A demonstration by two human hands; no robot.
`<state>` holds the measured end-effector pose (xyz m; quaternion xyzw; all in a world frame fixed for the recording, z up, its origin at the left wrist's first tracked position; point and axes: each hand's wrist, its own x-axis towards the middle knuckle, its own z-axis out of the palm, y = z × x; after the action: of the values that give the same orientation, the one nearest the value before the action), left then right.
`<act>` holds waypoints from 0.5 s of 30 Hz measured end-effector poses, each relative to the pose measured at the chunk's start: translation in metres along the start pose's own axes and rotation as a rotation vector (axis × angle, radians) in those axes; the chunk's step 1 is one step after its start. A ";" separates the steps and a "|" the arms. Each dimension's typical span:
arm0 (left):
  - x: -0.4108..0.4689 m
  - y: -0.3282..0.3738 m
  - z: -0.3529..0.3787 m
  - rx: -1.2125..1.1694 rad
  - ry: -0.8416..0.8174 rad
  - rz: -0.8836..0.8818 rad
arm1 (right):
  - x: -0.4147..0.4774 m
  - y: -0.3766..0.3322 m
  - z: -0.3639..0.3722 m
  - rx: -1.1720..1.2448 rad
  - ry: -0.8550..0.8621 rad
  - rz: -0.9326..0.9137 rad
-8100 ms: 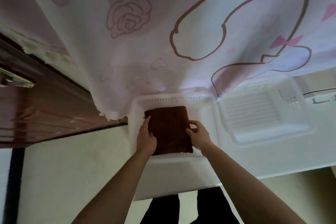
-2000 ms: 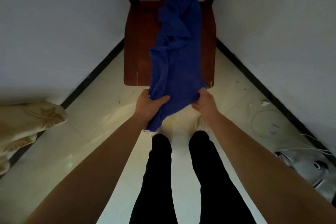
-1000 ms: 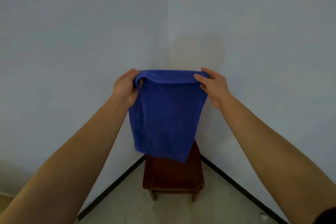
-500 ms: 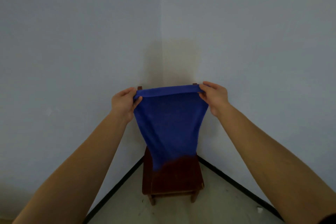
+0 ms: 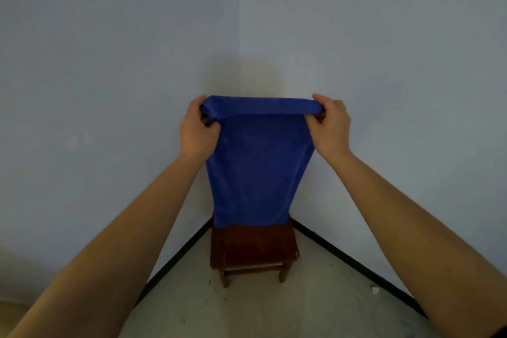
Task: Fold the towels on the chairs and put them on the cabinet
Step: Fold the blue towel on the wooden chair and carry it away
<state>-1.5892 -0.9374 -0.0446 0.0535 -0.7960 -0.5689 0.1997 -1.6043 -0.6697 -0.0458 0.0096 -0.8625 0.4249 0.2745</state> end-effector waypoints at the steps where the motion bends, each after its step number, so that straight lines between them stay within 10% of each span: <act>1: -0.005 0.006 -0.003 0.021 0.058 0.012 | -0.002 0.001 -0.009 -0.016 0.021 -0.035; 11: -0.062 0.031 -0.005 0.195 0.277 0.041 | -0.032 0.015 -0.069 0.126 0.010 0.092; 15: -0.054 0.050 0.005 -0.139 0.118 -0.275 | -0.019 0.016 -0.073 0.116 -0.102 0.145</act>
<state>-1.5345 -0.8984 -0.0137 0.1813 -0.7266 -0.6406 0.1694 -1.5582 -0.6094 -0.0313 -0.0156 -0.8478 0.4918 0.1978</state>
